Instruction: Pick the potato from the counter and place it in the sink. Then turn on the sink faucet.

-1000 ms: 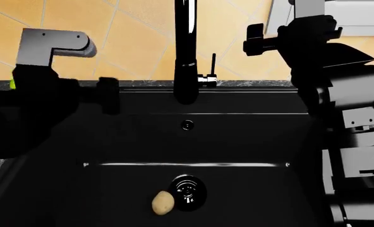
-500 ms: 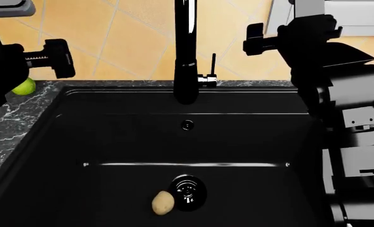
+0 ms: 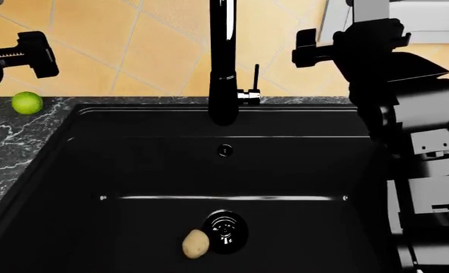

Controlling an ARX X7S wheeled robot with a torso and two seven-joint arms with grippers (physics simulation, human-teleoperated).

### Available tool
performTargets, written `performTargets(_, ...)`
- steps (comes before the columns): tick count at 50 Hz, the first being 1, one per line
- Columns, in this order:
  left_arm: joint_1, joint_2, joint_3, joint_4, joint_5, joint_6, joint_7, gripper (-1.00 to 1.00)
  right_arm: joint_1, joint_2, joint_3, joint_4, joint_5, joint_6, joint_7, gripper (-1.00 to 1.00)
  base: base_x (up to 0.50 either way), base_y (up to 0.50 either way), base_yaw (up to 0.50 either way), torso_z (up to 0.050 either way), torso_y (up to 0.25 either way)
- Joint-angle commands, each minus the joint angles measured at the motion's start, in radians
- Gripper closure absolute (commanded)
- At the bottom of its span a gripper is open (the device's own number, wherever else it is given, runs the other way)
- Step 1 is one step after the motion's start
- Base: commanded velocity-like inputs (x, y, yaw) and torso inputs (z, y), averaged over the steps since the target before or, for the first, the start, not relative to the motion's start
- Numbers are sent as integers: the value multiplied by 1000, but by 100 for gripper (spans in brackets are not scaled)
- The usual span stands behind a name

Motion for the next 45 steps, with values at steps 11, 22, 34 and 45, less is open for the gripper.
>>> performTargets(11, 15, 1, 50, -84, 118, 101, 98, -100, 2, -3, 1, 13, 6, -13, 3, -100, 0, 0, 0, 0, 0)
performTargets(22, -17, 14, 70, -165, 178, 150, 139, -100, -8, 1, 0, 8, 10, -14, 4, -100, 0, 0, 0, 0, 0)
performTargets(34, -103, 121, 187, -456, 330, 264, 330, -100, -8, 1, -8, 24, 8, -25, 1, -100, 0, 0, 0, 0, 0)
performTargets(45, -248, 266, 252, -917, 474, 455, 463, -100, 0, -5, -23, 66, 3, -37, -10, -100, 0, 0, 0, 0, 0)
